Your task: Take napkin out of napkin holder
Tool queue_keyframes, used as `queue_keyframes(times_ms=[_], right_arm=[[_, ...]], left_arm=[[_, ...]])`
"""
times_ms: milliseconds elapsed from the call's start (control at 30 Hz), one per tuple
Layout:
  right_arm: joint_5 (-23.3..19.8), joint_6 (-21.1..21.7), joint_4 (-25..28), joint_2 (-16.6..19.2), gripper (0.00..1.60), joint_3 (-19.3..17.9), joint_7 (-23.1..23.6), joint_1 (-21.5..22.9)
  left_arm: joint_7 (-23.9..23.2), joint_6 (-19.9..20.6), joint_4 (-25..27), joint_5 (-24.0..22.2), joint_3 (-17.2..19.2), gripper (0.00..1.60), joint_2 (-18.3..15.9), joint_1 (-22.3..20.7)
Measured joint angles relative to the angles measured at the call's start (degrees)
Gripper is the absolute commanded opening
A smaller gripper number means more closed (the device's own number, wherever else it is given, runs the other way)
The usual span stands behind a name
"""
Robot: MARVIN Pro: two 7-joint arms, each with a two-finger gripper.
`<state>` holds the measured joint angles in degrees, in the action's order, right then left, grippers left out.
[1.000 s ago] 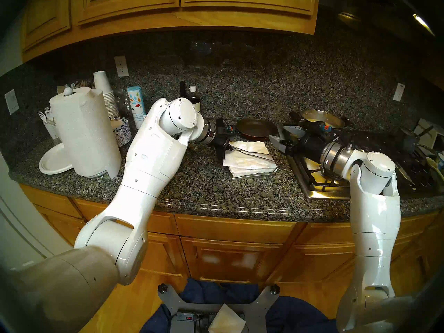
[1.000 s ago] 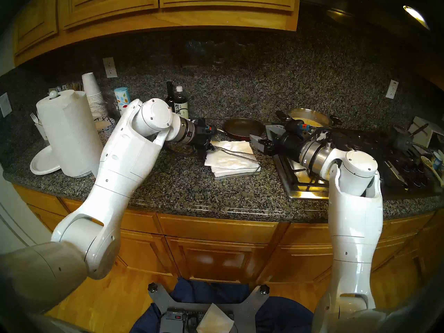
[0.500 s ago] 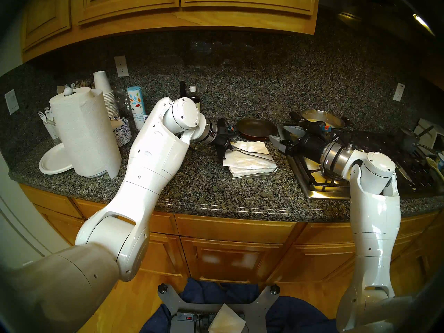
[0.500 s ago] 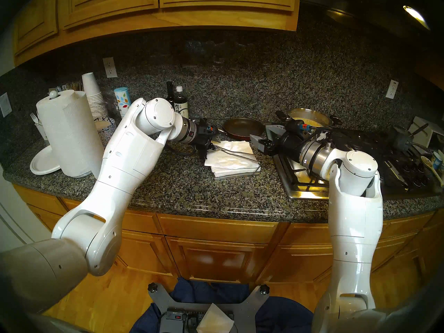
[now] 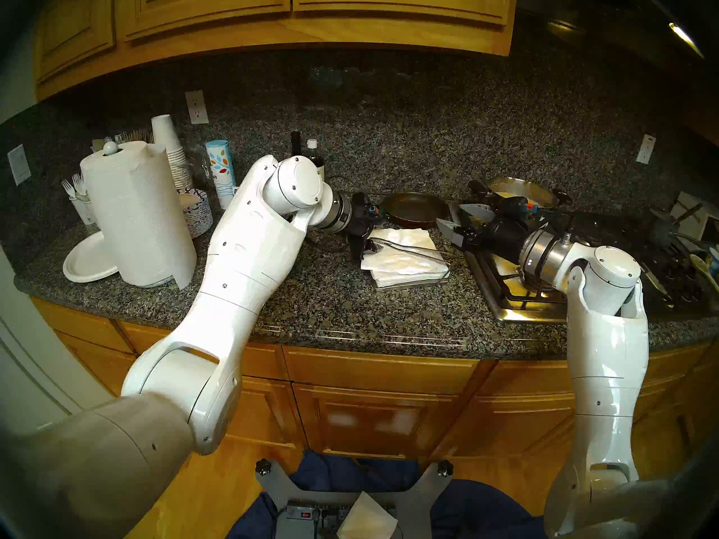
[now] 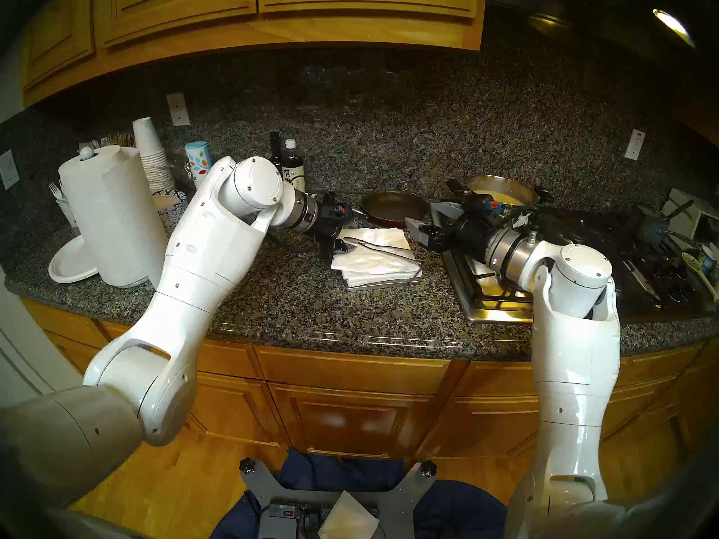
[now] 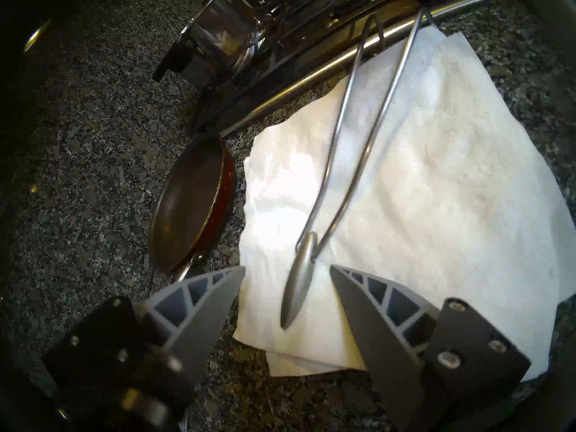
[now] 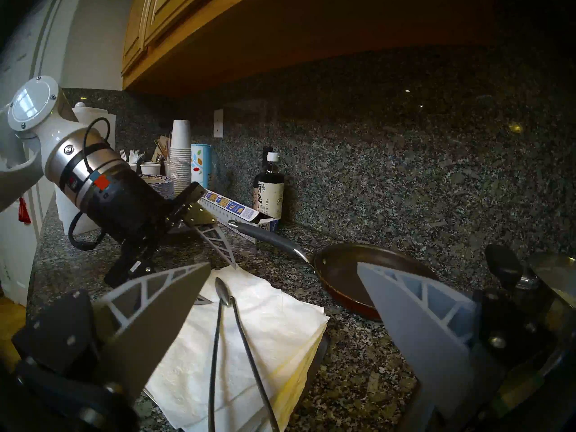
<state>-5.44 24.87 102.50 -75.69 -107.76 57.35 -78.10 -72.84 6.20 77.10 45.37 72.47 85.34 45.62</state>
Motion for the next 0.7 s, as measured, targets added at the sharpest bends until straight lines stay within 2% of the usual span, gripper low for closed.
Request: queue_keyframes(times_ms=[233, 400, 700], right_arm=[[0.0, 0.0, 0.0, -0.1, 1.6, -0.1, 0.0, 0.0], [0.0, -0.1, 0.0, -0.1, 1.6, -0.1, 0.0, -0.1], [0.0, -0.1, 0.1, -0.2, 1.6, -0.2, 0.0, -0.2]], left_arm=[[0.0, 0.2, -0.3, -0.1, 0.3, 1.0, 0.1, 0.1], [-0.1, 0.4, -0.8, -0.4, 0.7, 1.05, 0.1, 0.1], [-1.8, 0.6, -2.2, -1.7, 1.7, 0.93, 0.4, -0.4]])
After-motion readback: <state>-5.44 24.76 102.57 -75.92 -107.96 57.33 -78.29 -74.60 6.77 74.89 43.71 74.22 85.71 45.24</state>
